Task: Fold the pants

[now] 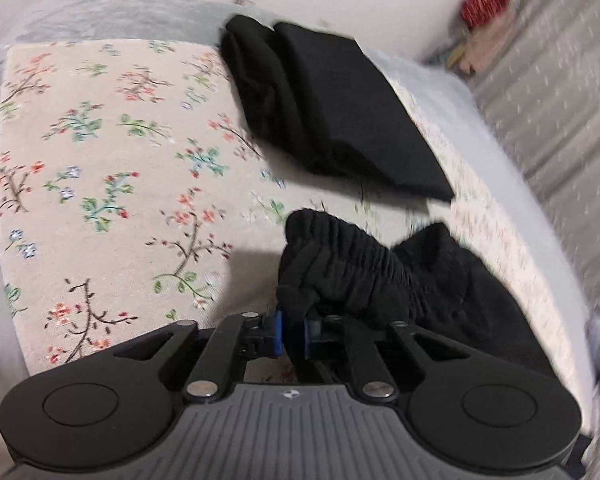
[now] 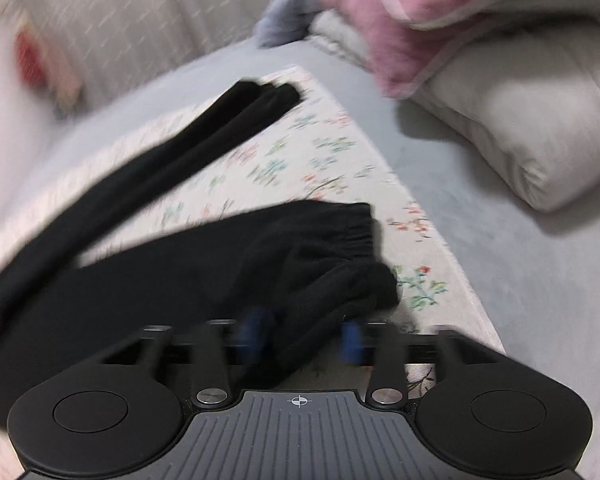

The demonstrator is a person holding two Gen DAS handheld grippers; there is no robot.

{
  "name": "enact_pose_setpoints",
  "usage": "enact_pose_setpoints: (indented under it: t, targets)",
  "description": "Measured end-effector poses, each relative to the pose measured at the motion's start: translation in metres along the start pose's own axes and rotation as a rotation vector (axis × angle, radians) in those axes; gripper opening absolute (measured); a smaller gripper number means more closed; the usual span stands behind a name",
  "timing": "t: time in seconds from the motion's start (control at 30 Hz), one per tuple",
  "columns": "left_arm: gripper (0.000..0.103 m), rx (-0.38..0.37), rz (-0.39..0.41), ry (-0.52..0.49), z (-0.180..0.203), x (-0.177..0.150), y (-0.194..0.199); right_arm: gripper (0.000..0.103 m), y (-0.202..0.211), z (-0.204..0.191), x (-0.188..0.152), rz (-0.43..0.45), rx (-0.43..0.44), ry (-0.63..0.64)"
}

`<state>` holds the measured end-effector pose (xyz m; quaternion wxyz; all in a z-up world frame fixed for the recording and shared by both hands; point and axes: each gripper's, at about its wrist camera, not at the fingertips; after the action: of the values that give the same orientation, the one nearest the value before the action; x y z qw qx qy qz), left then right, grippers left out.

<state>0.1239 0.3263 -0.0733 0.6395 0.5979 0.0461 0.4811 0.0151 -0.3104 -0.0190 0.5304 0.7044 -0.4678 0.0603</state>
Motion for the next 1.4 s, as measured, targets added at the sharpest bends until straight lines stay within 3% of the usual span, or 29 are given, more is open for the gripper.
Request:
enact_pose_setpoints:
  t: [0.07,0.17,0.23,0.27,0.3,0.37,0.47,0.57,0.63,0.7,0.77,0.83,0.87,1.0,1.1,1.2,1.27,1.33,1.4]
  targets:
    - [0.030,0.048,0.002,-0.063,0.006,-0.006,-0.001,0.076,0.001,0.013,0.006,0.045,0.006,-0.112]
    - [0.036,0.053,0.038,-0.095,0.010,-0.008,0.005,0.076,-0.001,0.050,0.010,0.079,0.055,-0.357]
    - [0.046,0.053,0.049,-0.088,0.008,-0.006,0.007,0.064,-0.009,0.065,0.009,0.061,0.072,-0.458]
    - [0.052,0.055,0.048,-0.073,0.005,-0.006,0.008,0.040,-0.014,0.065,0.009,0.042,0.054,-0.451]
    - [0.055,0.049,0.045,-0.054,0.002,-0.005,0.008,0.030,-0.017,0.061,0.011,0.030,0.025,-0.410]
    - [0.058,0.028,0.032,-0.007,-0.005,-0.004,0.012,0.026,-0.014,0.051,0.013,0.059,-0.029,-0.323]
    - [0.061,0.008,0.013,0.077,-0.014,-0.002,0.022,0.024,0.021,0.018,0.014,0.244,-0.091,-0.099]
    - [0.069,0.010,-0.016,0.150,-0.020,0.000,0.031,0.024,0.025,-0.014,0.007,0.278,-0.217,0.110]
    - [0.084,0.046,0.002,0.206,-0.025,0.002,0.042,0.025,0.012,-0.014,0.006,0.213,-0.269,0.125]
    - [0.087,0.010,0.012,0.293,-0.037,0.006,0.056,0.028,0.004,-0.002,0.010,0.157,-0.270,0.052]
    - [0.087,-0.035,0.059,0.316,-0.037,0.012,0.068,0.033,0.010,0.003,0.010,0.191,-0.305,0.017]
    - [0.093,-0.065,0.110,0.234,-0.016,0.021,0.073,0.038,0.018,-0.001,0.010,0.253,-0.381,0.050]
    - [0.099,-0.114,0.115,0.135,0.004,0.026,0.070,0.042,0.019,-0.003,0.011,0.268,-0.399,0.068]
    - [0.101,-0.205,0.023,-0.169,0.083,0.028,0.029,0.042,0.004,-0.006,0.014,0.217,-0.320,0.064]
    - [0.100,-0.161,-0.031,-0.366,0.134,0.024,-0.017,0.045,-0.008,-0.019,0.015,0.203,-0.309,0.124]
    - [0.098,-0.083,-0.032,-0.458,0.155,0.018,-0.054,0.049,-0.015,-0.030,0.014,0.186,-0.318,0.189]
    - [0.091,-0.034,-0.048,-0.518,0.160,0.010,-0.075,0.049,-0.019,-0.031,0.013,0.159,-0.309,0.203]
    - [0.083,-0.015,-0.011,-0.584,0.165,0.001,-0.082,0.049,-0.024,-0.030,0.014,0.142,-0.292,0.199]
    - [0.059,-0.004,0.025,-0.643,0.172,-0.005,-0.079,0.049,-0.027,-0.031,0.014,0.129,-0.269,0.198]
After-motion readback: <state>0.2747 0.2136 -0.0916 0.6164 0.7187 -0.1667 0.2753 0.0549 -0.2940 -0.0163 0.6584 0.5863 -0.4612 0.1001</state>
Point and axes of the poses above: each gripper's, at about its wrist camera, not at the fingertips, and y roughly against the way its jaws point, z to its right, x to its top, and after that the axes turned 9 degrees about x, right-handed
